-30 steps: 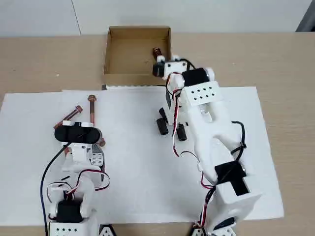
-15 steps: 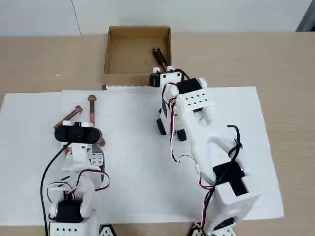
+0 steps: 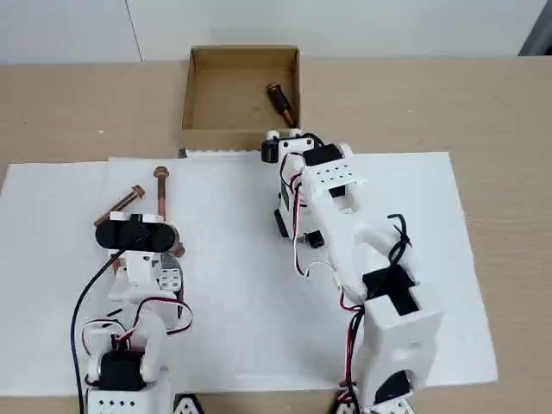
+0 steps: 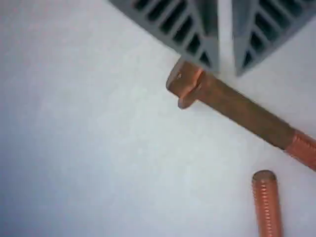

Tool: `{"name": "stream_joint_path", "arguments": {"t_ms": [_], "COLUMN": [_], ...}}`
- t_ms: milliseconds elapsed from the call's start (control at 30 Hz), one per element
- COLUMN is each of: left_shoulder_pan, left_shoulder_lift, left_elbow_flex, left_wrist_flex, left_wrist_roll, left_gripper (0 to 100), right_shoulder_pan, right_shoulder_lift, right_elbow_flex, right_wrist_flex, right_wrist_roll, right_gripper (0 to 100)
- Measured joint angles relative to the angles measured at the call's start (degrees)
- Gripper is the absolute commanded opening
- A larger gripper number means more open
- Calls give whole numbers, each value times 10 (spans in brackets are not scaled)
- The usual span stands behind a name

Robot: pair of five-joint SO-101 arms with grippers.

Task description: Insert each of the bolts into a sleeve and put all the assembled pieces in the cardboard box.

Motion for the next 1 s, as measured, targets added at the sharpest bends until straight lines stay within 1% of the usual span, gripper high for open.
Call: {"name": "stream_joint_path", "arguments": {"t_ms": [67,133,267,433,533,733,800,867,1000], "left_shoulder_pan": [0,0,0,0,0,0,0,0,0], "left_shoulder_lift": [0,0,0,0,0,0,0,0,0], "left_elbow_flex": [0,0,0,0,0,0,-5,-26,-82], "left_wrist_flex": [0,0,0,0,0,-2,-4,0,34], "left_wrist_roll": [0,0,0,0,0,0,0,1,1], "left_gripper": [6,6,6,6,6,6,6,6,6], "right_shoulder_pan": [8,11,15,14,13,15,25,43,75], "right_shoulder_lift": [5,8,7,-28,-82,-215,-253,-295,-352], "right_elbow_flex": [-2,-4,-4,2,2,2,2,5,25], "right_wrist_flex": [0,0,0,4,14,83,113,135,152], "right_wrist_roll": [0,0,0,0,0,0,-2,-23,-50], "right_gripper": [1,13,3,3,3,3,3,3,3]}}
